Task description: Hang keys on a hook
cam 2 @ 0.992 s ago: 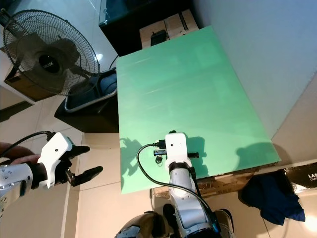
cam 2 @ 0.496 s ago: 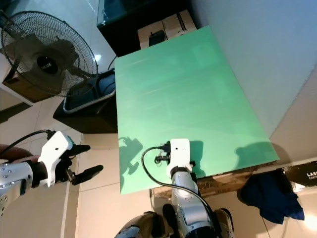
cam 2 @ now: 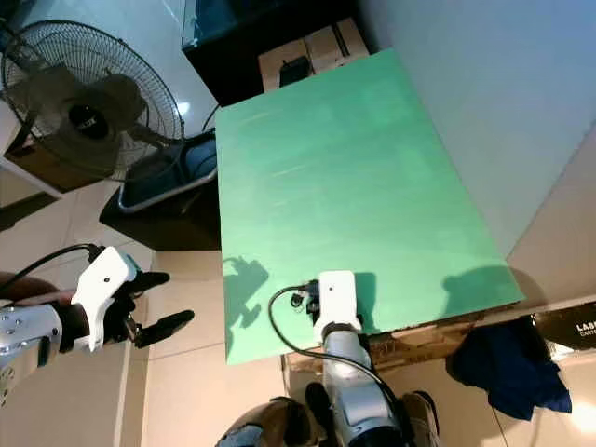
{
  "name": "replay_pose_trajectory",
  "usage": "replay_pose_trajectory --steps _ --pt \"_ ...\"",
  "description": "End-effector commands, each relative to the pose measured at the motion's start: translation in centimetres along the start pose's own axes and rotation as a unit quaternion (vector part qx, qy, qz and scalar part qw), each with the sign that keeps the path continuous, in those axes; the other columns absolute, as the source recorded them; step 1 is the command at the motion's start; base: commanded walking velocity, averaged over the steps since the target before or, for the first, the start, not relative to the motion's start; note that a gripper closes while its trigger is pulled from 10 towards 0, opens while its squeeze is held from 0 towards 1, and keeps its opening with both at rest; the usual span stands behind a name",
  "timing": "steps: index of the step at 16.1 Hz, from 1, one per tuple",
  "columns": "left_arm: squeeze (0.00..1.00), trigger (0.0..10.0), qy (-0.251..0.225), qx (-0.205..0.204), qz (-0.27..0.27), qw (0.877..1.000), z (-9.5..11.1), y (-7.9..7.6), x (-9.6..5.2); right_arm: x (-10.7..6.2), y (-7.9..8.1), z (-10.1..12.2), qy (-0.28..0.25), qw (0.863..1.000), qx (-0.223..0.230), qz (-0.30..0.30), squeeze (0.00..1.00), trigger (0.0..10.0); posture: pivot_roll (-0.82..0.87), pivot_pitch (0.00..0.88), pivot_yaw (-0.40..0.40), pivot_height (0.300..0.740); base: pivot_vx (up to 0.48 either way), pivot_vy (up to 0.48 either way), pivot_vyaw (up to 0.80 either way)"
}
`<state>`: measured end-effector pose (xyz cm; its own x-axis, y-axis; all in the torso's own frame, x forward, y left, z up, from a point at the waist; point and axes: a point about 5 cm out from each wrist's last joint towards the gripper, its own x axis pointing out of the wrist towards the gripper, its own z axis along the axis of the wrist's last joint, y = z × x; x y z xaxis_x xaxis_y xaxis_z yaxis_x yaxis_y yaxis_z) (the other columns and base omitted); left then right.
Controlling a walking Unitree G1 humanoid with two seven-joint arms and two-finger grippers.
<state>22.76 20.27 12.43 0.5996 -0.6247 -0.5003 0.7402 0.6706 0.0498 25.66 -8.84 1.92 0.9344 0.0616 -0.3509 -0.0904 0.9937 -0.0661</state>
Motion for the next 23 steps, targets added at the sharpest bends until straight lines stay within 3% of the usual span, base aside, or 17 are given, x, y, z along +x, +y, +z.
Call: replay_pose_trajectory --steps 1,2,3,4,10,13,15,17,18,19,20,22,23 --pt "0.00 10.0 0.014 -0.011 0.006 1.000 -0.6 0.2 -0.4 -0.6 2.8 -1.0 0.031 0.999 -0.008 0.035 1.00 10.0 -0.02 0.275 0.400 0.740 0.000 0.000 0.00" --pt "0.00 10.0 0.014 -0.012 0.006 1.000 -0.7 0.2 -0.3 -0.6 2.7 -1.3 0.044 0.998 -0.042 0.033 1.00 10.0 -0.02 0.275 0.400 0.740 0.000 0.000 0.00" --pt "0.00 10.0 0.014 -0.013 0.005 1.000 -0.7 0.1 -0.3 -0.6 2.4 -1.9 0.059 0.993 -0.101 0.031 0.00 10.0 -0.03 0.277 0.400 0.740 0.000 0.000 0.00" --pt "0.00 10.0 0.014 -0.013 0.004 1.000 -0.7 0.0 -0.3 -0.6 2.1 -2.5 0.072 0.986 -0.144 0.036 0.00 10.0 -0.03 0.279 0.400 0.740 0.000 0.000 0.00" --pt "0.00 10.0 0.013 -0.014 0.006 1.000 -0.7 0.0 -0.2 -2.0 1.1 -6.6 0.176 0.953 -0.237 0.066 0.00 10.0 -0.03 0.280 0.400 0.740 0.000 0.000 0.00" --pt "0.00 10.0 0.012 -0.017 0.008 1.000 -0.7 0.0 -0.2 -2.8 -1.7 -7.5 0.190 0.928 -0.321 0.005 0.00 10.0 -0.02 0.282 0.400 0.740 0.000 0.000 0.00" --pt "0.00 10.0 0.013 -0.019 0.009 1.000 -0.8 0.0 -0.3 -3.8 -4.6 -8.1 0.207 0.922 -0.321 -0.063 0.00 10.0 -0.02 0.284 0.400 0.740 0.000 0.000 0.00" --pt "0.00 10.0 0.012 -0.021 0.010 1.000 -0.8 -0.1 -0.3 -4.9 -6.7 -8.2 0.204 0.944 -0.202 -0.165 0.00 10.0 -0.03 0.286 0.400 0.740 0.000 0.000 0.00" --pt "0.00 10.0 0.012 -0.021 0.010 1.000 -0.8 -0.1 -0.2 -5.0 -6.8 -8.0 0.194 0.949 -0.169 -0.180 0.00 10.0 -0.03 0.288 0.400 0.740 0.000 0.000 0.00" --pt "0.00 10.0 0.011 -0.021 0.007 1.000 -0.7 -0.2 0.0 -5.1 -6.6 -7.6 0.172 0.958 -0.087 -0.212 0.00 10.0 -0.03 0.287 0.400 0.740 0.000 0.000 0.00" --pt "0.00 10.0 0.011 -0.021 0.006 1.000 -0.7 -0.2 0.0 -5.0 -6.3 -7.3 0.159 0.962 -0.054 -0.217 0.00 10.0 -0.03 0.287 0.400 0.740 0.000 0.000 0.00" --pt "0.00 10.0 0.009 -0.020 0.005 1.000 -0.6 -0.1 0.2 -4.5 -5.7 -4.9 0.076 0.967 0.055 -0.237 0.00 10.0 -0.04 0.282 0.400 0.740 0.000 0.000 0.00" --pt "0.00 10.0 0.009 -0.019 0.005 1.000 -0.6 0.0 0.2 -4.3 -5.6 -4.0 0.046 0.967 0.072 -0.242 0.00 10.0 -0.04 0.279 0.400 0.740 0.000 0.000 0.00"
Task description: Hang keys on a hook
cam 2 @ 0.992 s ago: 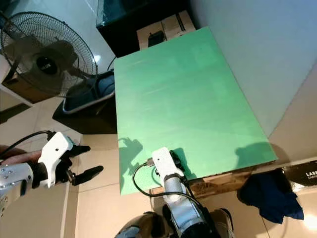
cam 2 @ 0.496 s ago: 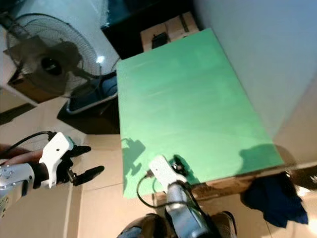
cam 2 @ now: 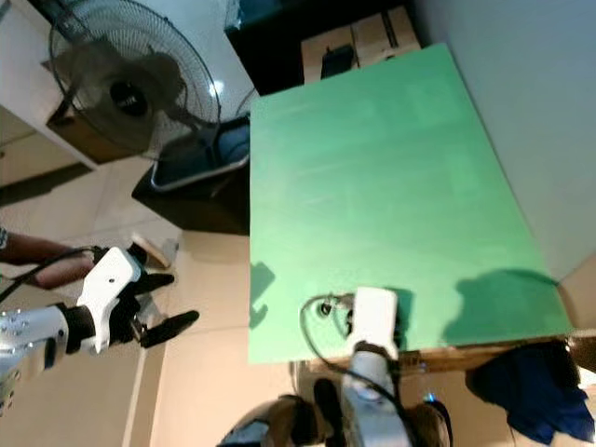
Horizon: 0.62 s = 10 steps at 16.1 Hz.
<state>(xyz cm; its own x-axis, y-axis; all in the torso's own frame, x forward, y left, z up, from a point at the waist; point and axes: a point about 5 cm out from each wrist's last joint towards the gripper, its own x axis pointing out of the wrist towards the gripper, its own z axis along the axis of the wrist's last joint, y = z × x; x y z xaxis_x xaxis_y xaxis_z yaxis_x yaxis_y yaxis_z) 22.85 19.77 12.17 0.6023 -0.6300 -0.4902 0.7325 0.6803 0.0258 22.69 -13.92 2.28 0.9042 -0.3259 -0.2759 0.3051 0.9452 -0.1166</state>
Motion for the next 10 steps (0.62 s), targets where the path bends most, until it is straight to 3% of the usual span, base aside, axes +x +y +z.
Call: replay_pose_trajectory --steps 1,4,7,10 --pt "0.00 10.0 0.014 -0.006 0.007 1.000 -0.6 0.4 -0.3 -0.7 -1.3 -2.1 0.050 0.997 0.018 -0.053 0.00 10.0 -0.04 0.278 0.400 0.740 0.000 0.000 0.00" --pt "0.00 10.0 0.011 -0.005 0.007 1.000 -0.4 0.4 -0.1 -0.5 -1.7 -1.1 0.012 0.998 0.007 -0.057 0.00 10.0 -0.04 0.277 0.400 0.740 0.000 0.000 0.00" --pt "0.00 10.0 0.011 -0.005 0.010 1.000 -0.7 0.4 -0.1 -0.9 -1.6 1.7 -0.112 0.987 -0.110 -0.030 0.00 10.0 -0.05 0.268 0.400 0.740 0.000 0.000 0.00" --pt "0.00 10.0 0.011 -0.008 0.011 1.000 -0.8 0.3 -0.2 -2.0 -1.3 1.8 -0.118 0.987 -0.107 -0.032 0.00 10.0 -0.05 0.265 0.400 0.740 0.000 0.000 0.00"
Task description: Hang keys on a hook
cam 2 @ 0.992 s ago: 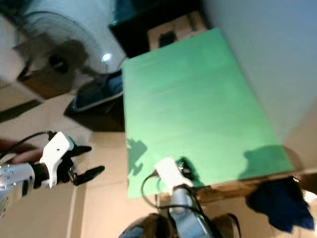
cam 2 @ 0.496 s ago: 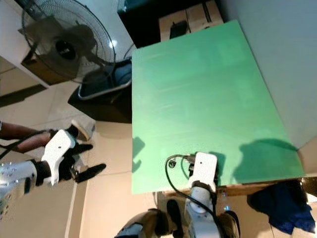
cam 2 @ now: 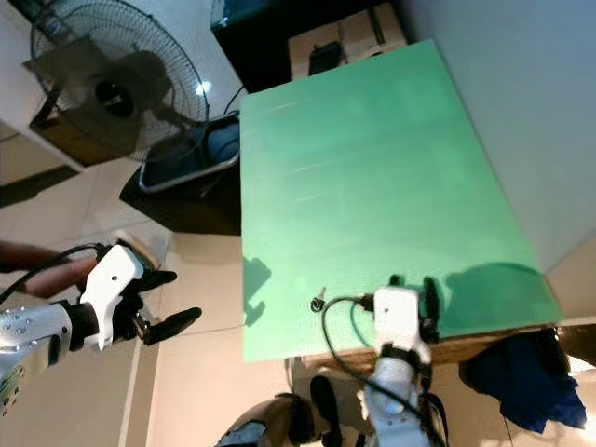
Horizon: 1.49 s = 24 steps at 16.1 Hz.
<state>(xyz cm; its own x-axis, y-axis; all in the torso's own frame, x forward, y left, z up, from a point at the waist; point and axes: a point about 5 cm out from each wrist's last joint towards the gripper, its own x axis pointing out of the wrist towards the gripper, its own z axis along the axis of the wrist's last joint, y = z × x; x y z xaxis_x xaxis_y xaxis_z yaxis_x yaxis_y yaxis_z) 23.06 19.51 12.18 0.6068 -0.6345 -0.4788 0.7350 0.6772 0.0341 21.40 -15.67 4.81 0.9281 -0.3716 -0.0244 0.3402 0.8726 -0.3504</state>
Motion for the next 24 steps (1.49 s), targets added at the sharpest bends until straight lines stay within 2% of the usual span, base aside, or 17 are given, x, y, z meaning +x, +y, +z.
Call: replay_pose_trajectory --steps 1,4,7,9,10,11,12,15,17,21,24 --pt "0.00 10.0 0.017 -0.013 0.012 1.000 -1.0 0.3 -0.5 -1.2 1.3 0.7 -0.016 1.000 -0.001 0.021 0.00 10.0 -0.05 0.263 0.400 0.740 0.000 0.000 0.00" --pt "0.00 10.0 0.015 -0.015 0.015 1.000 -1.1 0.2 -0.5 -2.0 1.2 3.0 -0.094 0.995 -0.038 0.021 0.00 10.0 -0.06 0.254 0.400 0.740 0.000 0.000 0.00" --pt "0.00 10.0 0.014 -0.017 0.018 1.000 -1.2 0.1 -0.6 -3.8 0.2 4.3 -0.121 0.992 -0.032 -0.007 0.00 10.0 -0.07 0.250 0.400 0.740 0.000 0.000 0.00" --pt "0.00 10.0 0.009 -0.014 0.022 1.000 -1.2 0.2 -0.8 -5.4 -0.3 4.2 -0.110 0.993 -0.038 -0.023 0.00 10.0 -0.08 0.247 0.400 0.740 0.000 0.000 0.00" --pt "0.00 10.0 0.003 -0.014 0.020 1.000 -1.1 0.1 -0.8 -7.1 -0.8 4.0 -0.093 0.994 -0.041 -0.039 0.00 10.0 -0.08 0.251 0.400 0.740 0.000 0.000 0.00" --pt "0.00 10.0 0.004 -0.014 0.016 1.000 -1.1 -0.1 -0.8 -8.1 -0.6 3.5 -0.075 0.995 -0.048 -0.036 0.00 10.0 -0.09 0.254 0.400 0.740 0.000 0.000 0.00" --pt "0.00 10.0 0.004 -0.014 0.015 1.000 -1.1 -0.1 -0.7 -8.2 -0.5 3.3 -0.069 0.996 -0.047 -0.032 0.00 10.0 -0.09 0.254 0.400 0.740 0.000 0.000 0.00" --pt "0.00 10.0 0.003 -0.012 0.011 1.000 -0.9 0.0 -0.7 -7.1 -0.2 1.9 -0.044 0.998 -0.035 -0.032 0.00 10.0 -0.08 0.261 0.400 0.740 0.000 0.000 0.00" --pt "0.00 10.0 0.007 -0.008 0.010 1.000 -1.0 0.0 -0.8 -6.2 0.3 1.3 -0.043 0.998 -0.048 -0.013 0.00 10.0 -0.07 0.255 0.400 0.740 0.000 0.000 0.00" --pt "0.00 10.0 0.010 -0.006 0.016 1.000 -0.9 0.4 -1.1 -4.2 -0.1 -0.2 0.001 1.000 0.004 -0.014 0.00 10.0 -0.05 0.253 0.400 0.740 0.000 0.000 0.00" --pt "0.00 10.0 0.008 -0.005 0.018 1.000 -0.7 0.4 -1.1 -2.8 -0.5 -1.0 -0.006 1.000 -0.012 -0.003 0.00 10.0 -0.05 0.252 0.400 0.740 0.000 0.000 0.00"
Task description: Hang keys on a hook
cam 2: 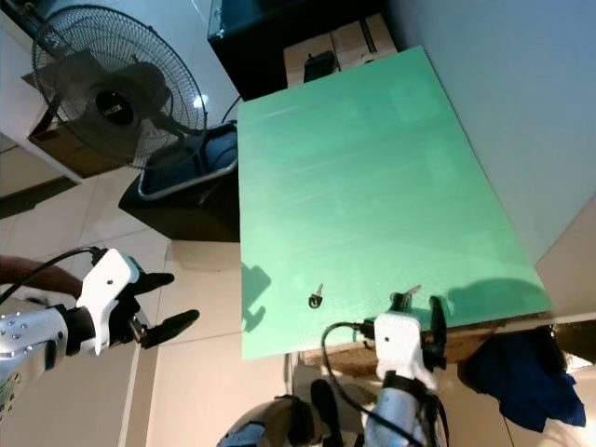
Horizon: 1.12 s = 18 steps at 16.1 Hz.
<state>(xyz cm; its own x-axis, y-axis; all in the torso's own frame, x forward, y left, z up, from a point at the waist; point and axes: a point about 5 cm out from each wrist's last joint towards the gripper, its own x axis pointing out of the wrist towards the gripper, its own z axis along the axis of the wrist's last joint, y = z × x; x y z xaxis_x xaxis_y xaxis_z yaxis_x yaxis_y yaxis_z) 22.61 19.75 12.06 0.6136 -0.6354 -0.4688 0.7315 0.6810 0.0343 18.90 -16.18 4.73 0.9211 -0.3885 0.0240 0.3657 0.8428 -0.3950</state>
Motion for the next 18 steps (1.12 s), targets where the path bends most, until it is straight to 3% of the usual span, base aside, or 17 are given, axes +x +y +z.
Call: replay_pose_trajectory --steps 1,13,18 --pt "0.00 10.0 0.013 -0.003 0.015 1.000 -0.4 0.6 -0.8 -0.6 0.7 -0.4 0.014 1.000 0.011 0.014 0.00 10.0 -0.05 0.252 0.400 0.740 0.000 0.000 0.00" --pt "0.00 10.0 0.015 0.001 0.012 1.000 -0.1 0.6 -1.1 0.9 1.3 -1.6 -0.016 0.999 0.002 0.046 0.00 10.0 -0.02 0.263 0.400 0.740 0.000 0.000 0.00" --pt "0.00 10.0 0.019 -0.002 0.014 1.000 -0.4 0.4 -1.5 1.5 0.9 -2.5 -0.016 0.997 -0.030 0.063 0.00 10.0 -0.02 0.274 0.400 0.740 0.000 0.000 0.00"
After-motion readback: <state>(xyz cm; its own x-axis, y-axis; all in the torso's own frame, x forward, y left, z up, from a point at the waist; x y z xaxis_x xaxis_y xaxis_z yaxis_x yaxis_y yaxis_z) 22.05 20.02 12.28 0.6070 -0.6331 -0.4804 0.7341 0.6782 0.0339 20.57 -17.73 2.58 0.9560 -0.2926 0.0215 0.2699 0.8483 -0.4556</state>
